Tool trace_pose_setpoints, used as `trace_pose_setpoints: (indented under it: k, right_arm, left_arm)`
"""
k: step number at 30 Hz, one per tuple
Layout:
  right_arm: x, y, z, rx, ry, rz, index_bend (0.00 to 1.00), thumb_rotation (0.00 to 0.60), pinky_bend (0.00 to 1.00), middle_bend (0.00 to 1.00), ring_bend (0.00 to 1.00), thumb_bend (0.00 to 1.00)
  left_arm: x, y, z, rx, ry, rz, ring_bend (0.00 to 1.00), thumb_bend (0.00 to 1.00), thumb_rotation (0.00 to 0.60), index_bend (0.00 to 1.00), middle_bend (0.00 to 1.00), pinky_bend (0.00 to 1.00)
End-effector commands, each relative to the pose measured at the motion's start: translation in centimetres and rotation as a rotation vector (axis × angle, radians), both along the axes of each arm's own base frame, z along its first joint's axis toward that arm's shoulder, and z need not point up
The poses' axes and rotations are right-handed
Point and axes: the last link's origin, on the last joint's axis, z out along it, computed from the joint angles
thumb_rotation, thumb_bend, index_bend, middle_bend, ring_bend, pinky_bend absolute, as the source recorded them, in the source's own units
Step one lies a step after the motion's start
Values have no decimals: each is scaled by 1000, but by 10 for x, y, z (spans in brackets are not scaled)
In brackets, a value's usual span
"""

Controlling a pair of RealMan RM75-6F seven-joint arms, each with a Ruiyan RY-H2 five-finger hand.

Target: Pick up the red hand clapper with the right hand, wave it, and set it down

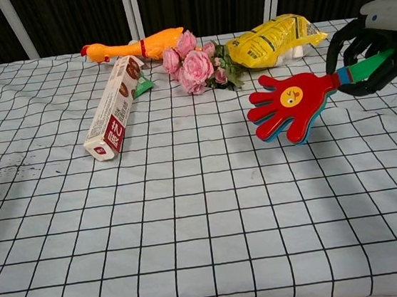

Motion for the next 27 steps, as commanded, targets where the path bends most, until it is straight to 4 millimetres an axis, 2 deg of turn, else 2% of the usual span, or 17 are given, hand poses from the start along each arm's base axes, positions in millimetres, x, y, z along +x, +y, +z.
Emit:
trace_pose_setpoints:
  k: [1,3,4,9,11,14,18,24,25,27]
  right_arm:
    - [33,5,6,46,-617,-138,855,600,732,772,780,651]
    - [44,7,13,61,-776,-122,855,600,732,771,780,652]
    - [53,8,19,61,-921,-113,855,600,732,770,779,652]
    - [67,10,37,55,-1274,-98,855,600,732,766,774,649]
    - [68,9,43,41,-1325,-72,855,600,732,766,774,649]
    - [62,10,42,30,-1284,-52,855,600,733,766,774,649]
    - [51,10,35,30,-1109,-29,855,600,733,767,774,649]
    - [18,5,12,72,-518,28,855,600,733,767,774,649]
    - [10,3,9,73,-364,49,855,600,733,767,774,649]
    - [3,1,6,63,-216,68,855,600,733,768,775,649]
  left_arm:
    - [0,0,0,1,0,1,0,16,600,0,0,6]
    - [0,0,0,0,-1,2,0,16,600,0,0,6]
    - [0,0,0,0,-1,2,0,16,600,0,0,6]
    - [0,0,0,-1,-3,2,0,16,600,0,0,6]
    - [0,0,0,0,-6,2,0,16,600,0,0,6]
    - [0,0,0,-2,-6,0,0,16,600,0,0,6]
    - [0,0,0,-3,-5,-1,0,16,600,0,0,6]
    - [0,0,0,-1,-3,2,0,16,600,0,0,6]
    - [0,0,0,-2,-3,2,0,16,600,0,0,6]
    - [0,0,0,-2,-2,2,0,16,600,0,0,6]
